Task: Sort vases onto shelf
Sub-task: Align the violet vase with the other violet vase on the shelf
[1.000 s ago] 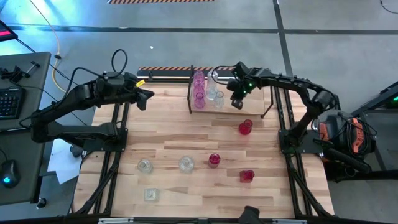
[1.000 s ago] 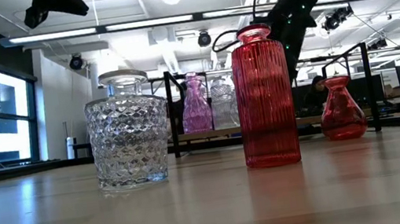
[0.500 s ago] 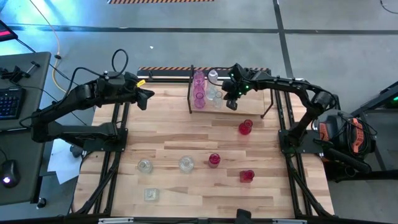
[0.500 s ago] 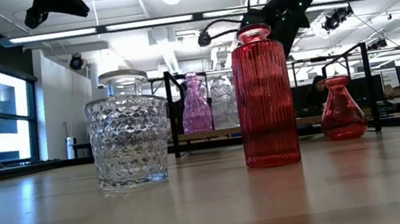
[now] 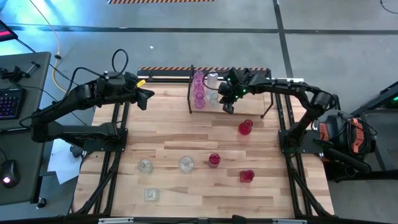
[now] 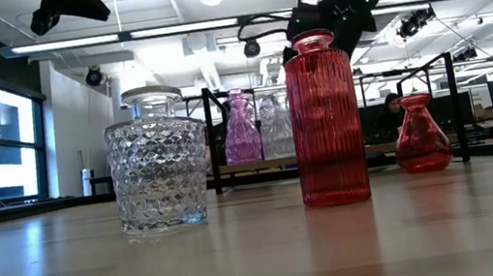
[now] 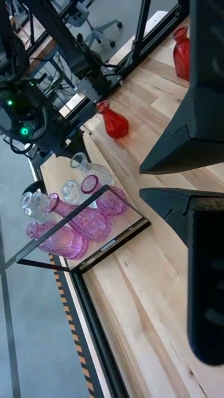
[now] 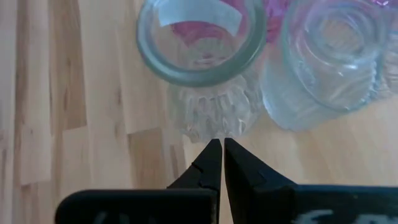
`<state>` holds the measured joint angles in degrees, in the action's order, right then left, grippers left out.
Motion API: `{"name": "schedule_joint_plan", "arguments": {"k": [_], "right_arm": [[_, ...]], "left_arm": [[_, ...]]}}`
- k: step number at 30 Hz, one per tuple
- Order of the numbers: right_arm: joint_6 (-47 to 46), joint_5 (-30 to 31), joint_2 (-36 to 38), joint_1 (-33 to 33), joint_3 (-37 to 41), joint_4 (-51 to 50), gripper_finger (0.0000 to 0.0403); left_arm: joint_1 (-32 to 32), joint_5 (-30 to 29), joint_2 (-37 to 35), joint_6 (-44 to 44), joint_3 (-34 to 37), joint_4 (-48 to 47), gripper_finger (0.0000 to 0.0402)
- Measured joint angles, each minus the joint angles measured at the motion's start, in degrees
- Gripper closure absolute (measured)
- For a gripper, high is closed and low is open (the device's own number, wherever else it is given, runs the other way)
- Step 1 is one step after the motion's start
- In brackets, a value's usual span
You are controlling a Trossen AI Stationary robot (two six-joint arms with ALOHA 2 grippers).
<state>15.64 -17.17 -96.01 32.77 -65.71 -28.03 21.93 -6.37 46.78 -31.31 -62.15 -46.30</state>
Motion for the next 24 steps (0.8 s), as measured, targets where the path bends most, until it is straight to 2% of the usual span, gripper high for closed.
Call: {"name": "schedule_joint_plan", "arguments": {"k": [24], "right_arm": [[-5.60, 0.61, 0.00, -2.21, 0.00, 2.41, 0.0403]], "left_arm": [[0.00, 1.25, -0.01, 1.51, 0.00, -0.04, 0.0367]]}}
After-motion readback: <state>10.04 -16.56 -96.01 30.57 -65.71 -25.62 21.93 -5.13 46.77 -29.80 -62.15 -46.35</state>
